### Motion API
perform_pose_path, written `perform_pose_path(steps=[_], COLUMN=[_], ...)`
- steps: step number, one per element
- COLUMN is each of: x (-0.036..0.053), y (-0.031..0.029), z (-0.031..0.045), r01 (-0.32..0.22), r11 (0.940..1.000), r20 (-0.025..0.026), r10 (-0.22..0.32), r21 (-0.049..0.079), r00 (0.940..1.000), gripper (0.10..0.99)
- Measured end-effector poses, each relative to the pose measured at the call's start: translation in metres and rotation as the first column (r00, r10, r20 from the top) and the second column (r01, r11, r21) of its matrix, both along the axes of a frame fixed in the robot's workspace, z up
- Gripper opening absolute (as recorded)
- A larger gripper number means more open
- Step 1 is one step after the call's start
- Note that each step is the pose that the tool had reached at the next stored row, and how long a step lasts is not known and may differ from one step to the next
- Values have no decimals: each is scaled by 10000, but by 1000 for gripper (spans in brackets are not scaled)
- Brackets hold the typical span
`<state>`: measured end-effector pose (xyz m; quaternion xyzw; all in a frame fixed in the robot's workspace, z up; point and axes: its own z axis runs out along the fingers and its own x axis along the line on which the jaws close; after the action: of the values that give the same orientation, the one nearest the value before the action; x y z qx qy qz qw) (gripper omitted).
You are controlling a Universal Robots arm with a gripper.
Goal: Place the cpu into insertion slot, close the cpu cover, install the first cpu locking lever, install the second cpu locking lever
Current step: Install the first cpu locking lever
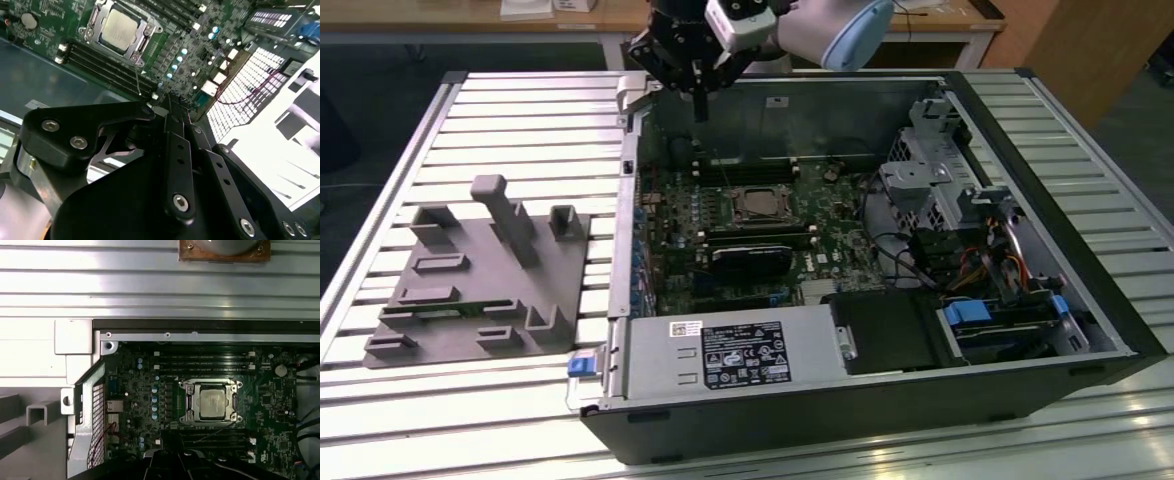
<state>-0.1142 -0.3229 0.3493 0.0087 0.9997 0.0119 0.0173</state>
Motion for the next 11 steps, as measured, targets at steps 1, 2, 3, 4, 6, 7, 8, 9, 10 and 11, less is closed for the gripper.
perform_pose_path(steps=[1,2,3,4,6,7,8,9,10,11], x=[2,5,7,9,10,9,9,9,10,10], y=[-1,-2,-3,-4,-5,-6,-8,-9,-10,-12], z=[-11,-24,-36,-49,-80,-98,-116,-132,-148,-164], r01=[-1,-2,-1,-1,-1,0,0,4,12,32], r11=[10000,10000,9999,9999,9998,9998,9998,9998,9998,9998], r20=[-2,-4,-6,-7,-8,-9,-8,-9,-9,-8], r10=[1,2,1,1,1,0,0,-3,-12,-32], r21=[39,76,111,145,191,202,205,205,207,207], r00=[10000,10000,10000,10000,10000,10000,10000,10000,10000,10000], gripper=[106,106,106,106,106,106,106,106,106,106])
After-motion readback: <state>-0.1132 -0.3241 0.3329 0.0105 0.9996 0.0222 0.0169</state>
